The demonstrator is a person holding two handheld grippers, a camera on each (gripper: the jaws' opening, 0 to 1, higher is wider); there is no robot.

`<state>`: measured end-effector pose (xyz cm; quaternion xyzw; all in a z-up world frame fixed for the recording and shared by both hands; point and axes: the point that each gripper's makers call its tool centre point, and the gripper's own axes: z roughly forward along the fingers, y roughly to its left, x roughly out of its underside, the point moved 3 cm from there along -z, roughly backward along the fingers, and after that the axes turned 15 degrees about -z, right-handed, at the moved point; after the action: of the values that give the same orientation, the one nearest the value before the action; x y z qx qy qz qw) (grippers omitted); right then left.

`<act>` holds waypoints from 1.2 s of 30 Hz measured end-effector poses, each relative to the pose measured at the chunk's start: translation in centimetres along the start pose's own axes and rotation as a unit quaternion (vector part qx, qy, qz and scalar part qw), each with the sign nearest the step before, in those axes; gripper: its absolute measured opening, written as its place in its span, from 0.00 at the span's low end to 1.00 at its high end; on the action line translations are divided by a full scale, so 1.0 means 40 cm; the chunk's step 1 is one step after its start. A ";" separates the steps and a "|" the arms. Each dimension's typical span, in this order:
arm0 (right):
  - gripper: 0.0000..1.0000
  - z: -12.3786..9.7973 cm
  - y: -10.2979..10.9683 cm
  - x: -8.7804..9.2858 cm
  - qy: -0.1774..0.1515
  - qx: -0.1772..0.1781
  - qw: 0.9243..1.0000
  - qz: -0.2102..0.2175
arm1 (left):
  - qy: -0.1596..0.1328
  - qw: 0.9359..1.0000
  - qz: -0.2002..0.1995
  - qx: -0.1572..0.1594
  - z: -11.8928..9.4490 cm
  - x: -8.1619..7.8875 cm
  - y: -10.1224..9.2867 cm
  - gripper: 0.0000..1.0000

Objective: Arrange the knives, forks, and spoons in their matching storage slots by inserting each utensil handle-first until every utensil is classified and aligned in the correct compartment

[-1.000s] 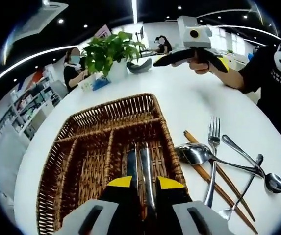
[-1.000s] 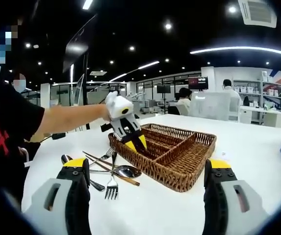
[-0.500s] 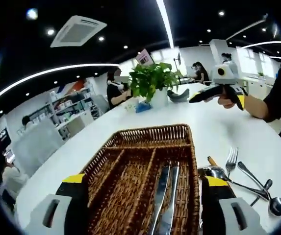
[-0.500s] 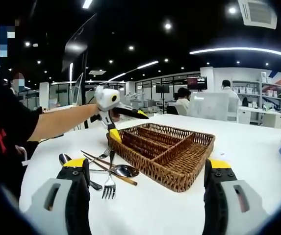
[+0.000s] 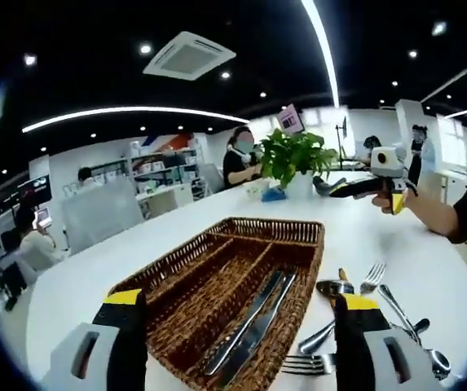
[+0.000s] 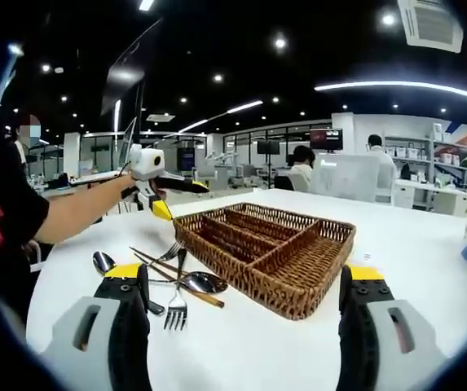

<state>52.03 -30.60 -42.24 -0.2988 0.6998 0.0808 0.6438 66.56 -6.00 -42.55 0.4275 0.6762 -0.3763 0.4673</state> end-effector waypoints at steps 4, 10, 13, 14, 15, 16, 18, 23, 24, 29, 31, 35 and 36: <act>0.99 -0.001 -0.002 0.000 0.000 0.001 1.000 -0.001 | 0.005 1.000 0.003 -0.013 -0.025 0.021 -0.016 1.00; 0.99 -0.003 -0.002 0.003 0.002 0.001 1.000 -0.006 | -0.005 1.000 -0.005 -0.020 -0.057 0.052 -0.042 1.00; 0.99 -0.002 0.001 0.004 0.004 0.000 1.000 -0.008 | -0.007 0.999 -0.017 -0.037 -0.080 0.078 -0.043 1.00; 0.99 -0.002 0.003 0.004 0.004 0.000 1.000 -0.009 | -0.012 0.999 -0.023 -0.041 -0.087 0.082 -0.044 1.00; 0.99 -0.002 0.003 0.005 0.005 -0.001 1.000 -0.009 | -0.016 0.998 -0.029 -0.045 -0.093 0.084 -0.044 1.00; 0.99 -0.002 0.004 0.005 0.005 -0.001 1.000 -0.010 | -0.017 0.998 -0.031 -0.052 -0.101 0.087 -0.043 1.00; 0.99 -0.002 0.005 0.006 0.006 -0.002 1.000 -0.011 | -0.014 0.997 -0.029 -0.070 -0.123 0.093 -0.046 1.00; 0.99 -0.011 -0.004 0.007 0.007 0.005 1.000 -0.015 | -0.011 0.997 -0.021 -0.072 -0.162 0.093 -0.087 1.00; 0.99 -0.014 -0.007 0.007 0.007 0.006 1.000 -0.015 | -0.010 0.997 -0.020 -0.072 -0.167 0.094 -0.093 1.00; 0.99 -0.024 -0.030 0.029 0.026 0.017 0.999 -0.012 | -0.015 0.997 -0.026 -0.077 -0.194 0.099 -0.114 1.00; 0.99 -0.026 -0.038 0.039 0.036 0.024 0.999 -0.015 | -0.024 0.996 -0.027 -0.078 -0.201 0.104 -0.113 1.00; 0.99 -0.026 -0.043 0.039 0.035 0.029 0.999 -0.015 | -0.028 0.995 -0.034 -0.087 -0.204 0.116 -0.093 1.00; 0.99 -0.026 -0.044 0.039 0.034 0.029 0.999 -0.013 | -0.027 0.995 -0.037 -0.091 -0.205 0.117 -0.088 1.00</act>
<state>52.07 -33.03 -43.07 -0.2918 0.7194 0.0414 0.6290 59.81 1.27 -44.35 0.3477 0.7102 -0.3416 0.5079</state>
